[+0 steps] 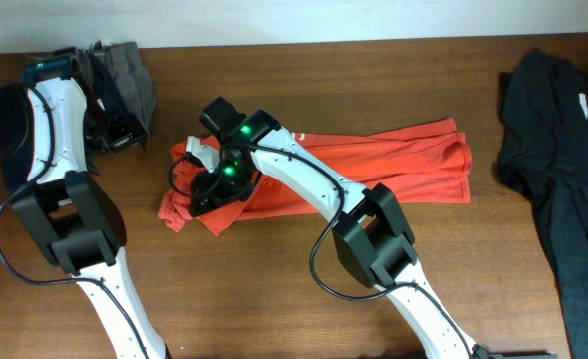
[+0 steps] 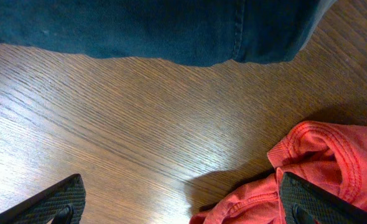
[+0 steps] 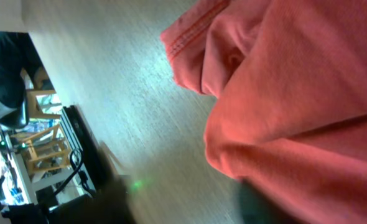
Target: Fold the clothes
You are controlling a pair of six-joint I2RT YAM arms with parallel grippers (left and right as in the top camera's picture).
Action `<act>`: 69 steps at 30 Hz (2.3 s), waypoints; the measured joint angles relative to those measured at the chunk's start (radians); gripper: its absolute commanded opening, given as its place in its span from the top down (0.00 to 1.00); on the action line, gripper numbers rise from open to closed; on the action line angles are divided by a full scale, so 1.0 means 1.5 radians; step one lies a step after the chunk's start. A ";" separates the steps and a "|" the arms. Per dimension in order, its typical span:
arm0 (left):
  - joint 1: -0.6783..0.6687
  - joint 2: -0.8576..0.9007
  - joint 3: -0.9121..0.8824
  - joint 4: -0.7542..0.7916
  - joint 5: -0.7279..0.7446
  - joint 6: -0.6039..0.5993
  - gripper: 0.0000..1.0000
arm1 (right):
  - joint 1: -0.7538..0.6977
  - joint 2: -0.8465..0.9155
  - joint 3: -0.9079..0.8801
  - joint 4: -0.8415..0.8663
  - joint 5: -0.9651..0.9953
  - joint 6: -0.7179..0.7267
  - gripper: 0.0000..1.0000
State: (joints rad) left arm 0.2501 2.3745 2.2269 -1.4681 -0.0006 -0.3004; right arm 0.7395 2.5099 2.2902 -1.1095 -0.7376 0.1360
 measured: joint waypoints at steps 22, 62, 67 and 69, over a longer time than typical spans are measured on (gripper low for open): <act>0.000 0.000 0.000 -0.001 0.000 0.000 0.01 | -0.110 -0.042 0.043 -0.098 0.276 0.014 0.01; 0.000 0.000 0.000 -0.003 0.000 0.000 0.01 | -0.116 0.019 0.033 -0.031 0.240 -0.062 0.30; 0.000 0.000 0.000 -0.003 0.000 0.000 0.01 | -0.116 0.021 0.007 -0.020 0.238 -0.063 0.33; 0.000 0.000 0.000 -0.003 0.000 0.000 0.01 | -0.116 0.021 0.006 -0.019 0.238 -0.064 0.36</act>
State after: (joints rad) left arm 0.2501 2.3745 2.2269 -1.4731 -0.0006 -0.3004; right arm 0.5659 2.5412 2.2986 -1.1378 -0.3801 0.0406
